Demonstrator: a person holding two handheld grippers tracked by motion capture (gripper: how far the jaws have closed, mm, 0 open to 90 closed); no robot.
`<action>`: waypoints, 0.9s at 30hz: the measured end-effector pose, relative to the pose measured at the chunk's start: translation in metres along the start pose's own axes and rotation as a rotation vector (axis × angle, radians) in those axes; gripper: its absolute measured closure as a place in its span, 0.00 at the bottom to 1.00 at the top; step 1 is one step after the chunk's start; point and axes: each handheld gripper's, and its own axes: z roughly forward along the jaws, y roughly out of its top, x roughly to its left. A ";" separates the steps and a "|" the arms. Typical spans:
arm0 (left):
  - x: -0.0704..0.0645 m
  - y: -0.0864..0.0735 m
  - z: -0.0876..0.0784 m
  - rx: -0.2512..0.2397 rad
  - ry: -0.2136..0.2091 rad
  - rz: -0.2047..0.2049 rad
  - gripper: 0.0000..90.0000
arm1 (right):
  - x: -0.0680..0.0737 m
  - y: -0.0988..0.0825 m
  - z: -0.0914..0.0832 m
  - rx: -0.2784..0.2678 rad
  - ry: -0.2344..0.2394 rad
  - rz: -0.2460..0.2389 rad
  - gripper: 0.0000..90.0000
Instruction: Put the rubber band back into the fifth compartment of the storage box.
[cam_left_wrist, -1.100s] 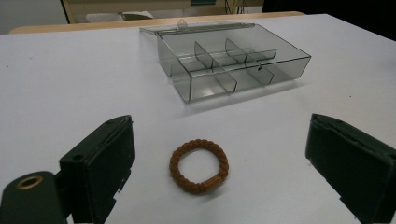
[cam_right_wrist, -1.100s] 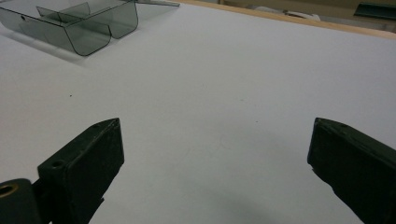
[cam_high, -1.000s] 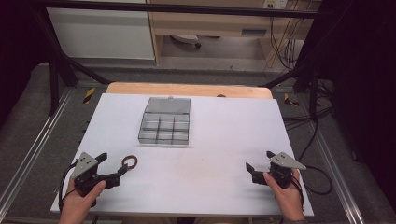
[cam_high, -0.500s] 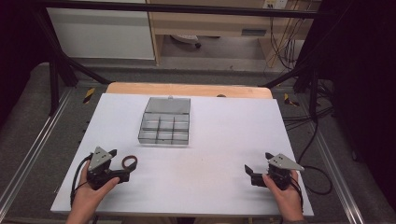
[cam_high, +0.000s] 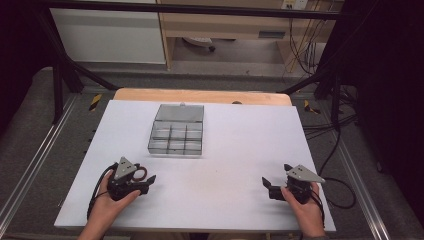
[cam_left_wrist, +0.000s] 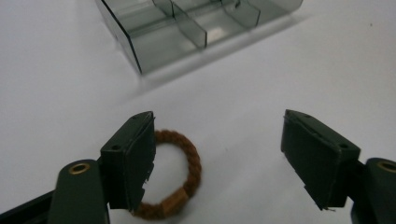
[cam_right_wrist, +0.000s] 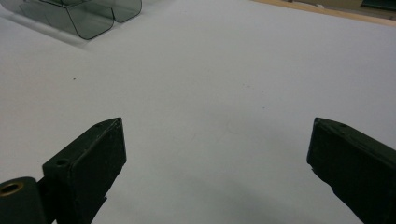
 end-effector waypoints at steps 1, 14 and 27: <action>0.000 -0.001 -0.001 0.007 0.007 0.004 0.31 | 0.000 0.000 0.001 0.004 -0.001 -0.002 0.06; 0.016 -0.004 -0.006 0.036 0.034 -0.044 0.62 | 0.002 0.001 0.005 0.024 0.009 -0.022 0.06; 0.020 -0.009 0.006 0.094 0.022 -0.070 0.94 | 0.003 0.000 0.006 0.030 0.013 -0.027 0.06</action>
